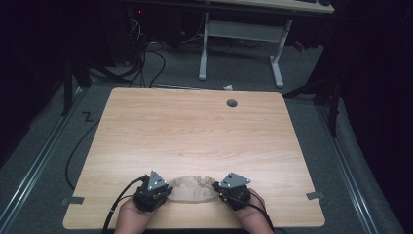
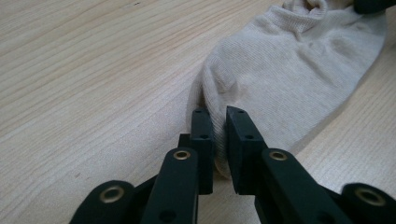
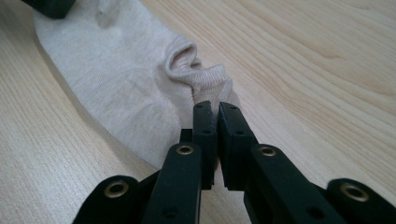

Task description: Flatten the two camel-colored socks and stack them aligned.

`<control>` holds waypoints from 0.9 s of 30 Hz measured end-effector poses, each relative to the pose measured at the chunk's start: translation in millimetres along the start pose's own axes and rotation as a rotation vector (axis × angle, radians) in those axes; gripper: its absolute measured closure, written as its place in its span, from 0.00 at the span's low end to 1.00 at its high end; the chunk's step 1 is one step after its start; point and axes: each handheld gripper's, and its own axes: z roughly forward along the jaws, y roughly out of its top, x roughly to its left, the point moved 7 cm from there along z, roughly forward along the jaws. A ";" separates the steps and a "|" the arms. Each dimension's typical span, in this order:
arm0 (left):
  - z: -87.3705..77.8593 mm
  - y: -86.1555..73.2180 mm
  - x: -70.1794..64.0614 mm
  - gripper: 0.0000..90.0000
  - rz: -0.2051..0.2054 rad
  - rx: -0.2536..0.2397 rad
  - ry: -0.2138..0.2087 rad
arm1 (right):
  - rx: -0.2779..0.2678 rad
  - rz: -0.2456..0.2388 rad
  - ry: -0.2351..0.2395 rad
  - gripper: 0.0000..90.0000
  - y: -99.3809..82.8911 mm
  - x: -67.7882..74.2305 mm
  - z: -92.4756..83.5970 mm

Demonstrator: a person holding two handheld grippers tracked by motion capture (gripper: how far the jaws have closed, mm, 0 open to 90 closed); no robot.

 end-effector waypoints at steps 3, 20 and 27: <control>1.2 -0.6 0.2 0.86 -0.002 0.004 0.003 | 0.012 -0.003 0.005 0.93 -2.0 -0.6 2.9; -10.7 9.5 14.1 0.62 0.015 -0.063 0.033 | -0.099 0.055 -0.038 0.64 8.6 -22.4 -14.8; -18.7 13.0 42.9 0.57 0.017 -0.088 0.122 | -0.132 0.109 -0.111 0.60 1.0 -52.3 -20.8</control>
